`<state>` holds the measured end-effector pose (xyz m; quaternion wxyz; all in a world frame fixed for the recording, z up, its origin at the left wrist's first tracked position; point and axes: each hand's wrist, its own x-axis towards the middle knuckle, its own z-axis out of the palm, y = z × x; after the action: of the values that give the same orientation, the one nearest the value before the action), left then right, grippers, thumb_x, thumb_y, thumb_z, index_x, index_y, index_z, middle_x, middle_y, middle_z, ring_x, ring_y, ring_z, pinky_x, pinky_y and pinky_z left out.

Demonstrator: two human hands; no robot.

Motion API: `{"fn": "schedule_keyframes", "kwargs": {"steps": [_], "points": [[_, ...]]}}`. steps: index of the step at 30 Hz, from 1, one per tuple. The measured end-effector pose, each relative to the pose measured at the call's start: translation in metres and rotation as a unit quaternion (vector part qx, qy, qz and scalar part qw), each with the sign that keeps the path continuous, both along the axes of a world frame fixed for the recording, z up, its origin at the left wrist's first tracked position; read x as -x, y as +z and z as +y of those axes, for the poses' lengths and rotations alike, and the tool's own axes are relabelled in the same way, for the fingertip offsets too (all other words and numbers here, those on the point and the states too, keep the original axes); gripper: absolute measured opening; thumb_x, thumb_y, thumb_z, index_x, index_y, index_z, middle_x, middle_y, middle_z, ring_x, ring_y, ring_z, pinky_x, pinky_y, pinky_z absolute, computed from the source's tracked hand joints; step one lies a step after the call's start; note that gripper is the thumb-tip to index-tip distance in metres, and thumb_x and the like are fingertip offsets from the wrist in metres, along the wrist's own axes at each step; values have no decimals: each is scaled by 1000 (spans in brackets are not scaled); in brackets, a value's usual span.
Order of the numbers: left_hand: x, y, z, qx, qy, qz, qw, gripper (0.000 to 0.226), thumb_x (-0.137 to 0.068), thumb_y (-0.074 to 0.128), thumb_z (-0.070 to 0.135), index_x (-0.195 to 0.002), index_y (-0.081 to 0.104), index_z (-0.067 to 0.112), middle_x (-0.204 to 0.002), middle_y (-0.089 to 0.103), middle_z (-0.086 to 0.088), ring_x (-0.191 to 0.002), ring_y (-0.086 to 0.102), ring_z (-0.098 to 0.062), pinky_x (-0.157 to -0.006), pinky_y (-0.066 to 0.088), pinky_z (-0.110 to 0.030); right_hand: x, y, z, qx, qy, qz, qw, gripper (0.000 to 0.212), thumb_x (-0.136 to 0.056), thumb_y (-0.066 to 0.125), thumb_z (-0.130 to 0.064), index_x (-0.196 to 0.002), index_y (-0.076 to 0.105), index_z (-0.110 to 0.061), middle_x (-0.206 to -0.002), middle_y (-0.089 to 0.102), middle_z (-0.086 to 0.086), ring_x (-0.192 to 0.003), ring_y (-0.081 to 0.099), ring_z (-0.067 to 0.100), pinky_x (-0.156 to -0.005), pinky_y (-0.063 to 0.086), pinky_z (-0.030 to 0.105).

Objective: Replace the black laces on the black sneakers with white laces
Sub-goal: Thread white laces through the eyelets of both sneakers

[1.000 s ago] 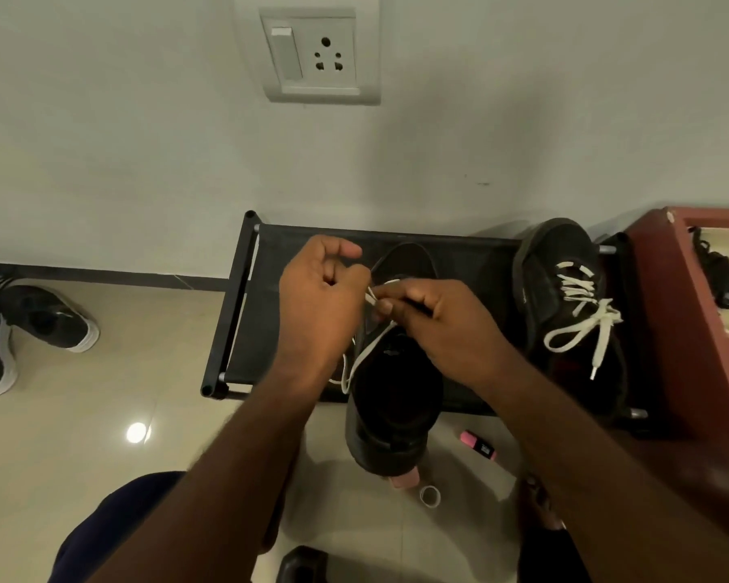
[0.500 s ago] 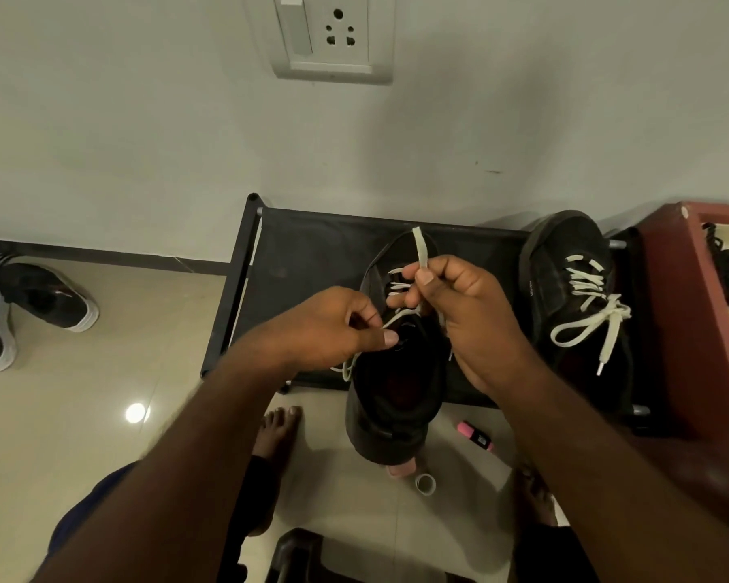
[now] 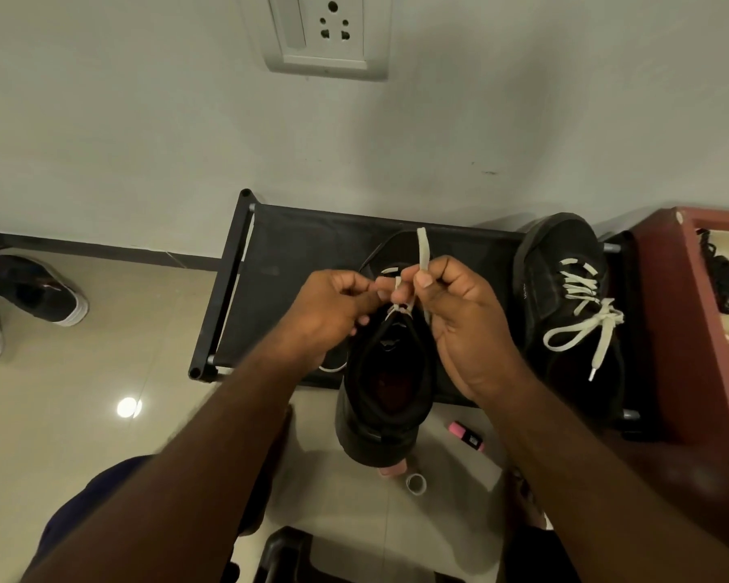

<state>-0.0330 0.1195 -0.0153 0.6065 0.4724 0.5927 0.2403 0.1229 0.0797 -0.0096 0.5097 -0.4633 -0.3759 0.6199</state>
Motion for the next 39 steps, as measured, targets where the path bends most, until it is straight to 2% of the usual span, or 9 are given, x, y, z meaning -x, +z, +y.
{"fn": "schedule_keyframes", "kwargs": {"steps": [5,11,15,20,23,26,31,34,39], "points": [[1,9,-2,-15,-33,-46,998,9,-88,67,15,-85,74,18,-65,64,4,-59,49,-8,-52,39,-19,-2,-5,-6,-147,60,-282,946,17,-98,53,-10,-109,66,-11,-117,67,-3,-112,62,8,-95,50,23],[-1,14,0,-73,-79,-47,993,18,-91,62,4,-79,74,12,-69,62,-8,-61,52,-11,-54,42,-17,-8,-7,-4,-190,83,-366,907,11,-96,53,-13,-95,62,-6,-143,52,4,-141,41,13,-115,37,34],[-12,11,-4,-174,-109,-42,978,33,-89,61,-6,-65,63,17,-57,61,10,-53,54,-2,-55,42,-15,-17,0,-1,-219,107,-437,866,12,-95,53,-16,-95,63,-9,-149,49,6,-152,20,17,-121,14,29],[-18,13,-5,-136,-80,-66,985,15,-92,61,3,-92,73,11,-76,71,4,-71,66,-7,-68,51,-17,-27,-4,2,-189,99,-431,877,18,-95,52,-17,-103,64,-7,-144,54,4,-145,31,5,-122,25,35],[-11,12,-1,-39,-62,-96,993,13,-93,61,10,-96,71,1,-72,63,0,-62,51,-5,-58,40,-19,-26,1,3,-146,73,-355,920,14,-98,56,-13,-103,68,-9,-104,68,-13,-98,62,-1,-85,51,20],[-7,14,-1,-18,-78,-97,992,13,-89,65,8,-97,69,-3,-80,62,-10,-65,52,-8,-60,41,-19,-24,8,6,-63,40,-248,966,16,-98,58,-8,-97,73,-14,-81,71,-7,-66,59,8,-65,46,17],[-11,18,-8,-146,-84,-7,986,11,-87,71,7,-93,77,14,-82,75,2,-77,70,-10,-73,55,-17,-17,6,10,112,-27,-44,992,18,-94,62,-8,-102,75,-17,-94,76,6,-80,67,17,-73,53,30],[-11,15,-14,-288,-106,95,947,13,-85,73,11,-96,77,19,-82,70,10,-77,67,-4,-69,52,-13,-20,6,11,118,-46,-67,990,11,-90,69,-7,-101,71,-10,-85,75,5,-70,65,12,-61,53,24],[-12,13,-16,-329,-68,120,934,11,-83,75,13,-92,77,19,-81,71,9,-72,68,-4,-66,57,-24,-32,7,10,24,73,-273,959,12,-95,65,-14,-96,77,-14,-83,75,4,-71,67,14,-64,56,25]]}}
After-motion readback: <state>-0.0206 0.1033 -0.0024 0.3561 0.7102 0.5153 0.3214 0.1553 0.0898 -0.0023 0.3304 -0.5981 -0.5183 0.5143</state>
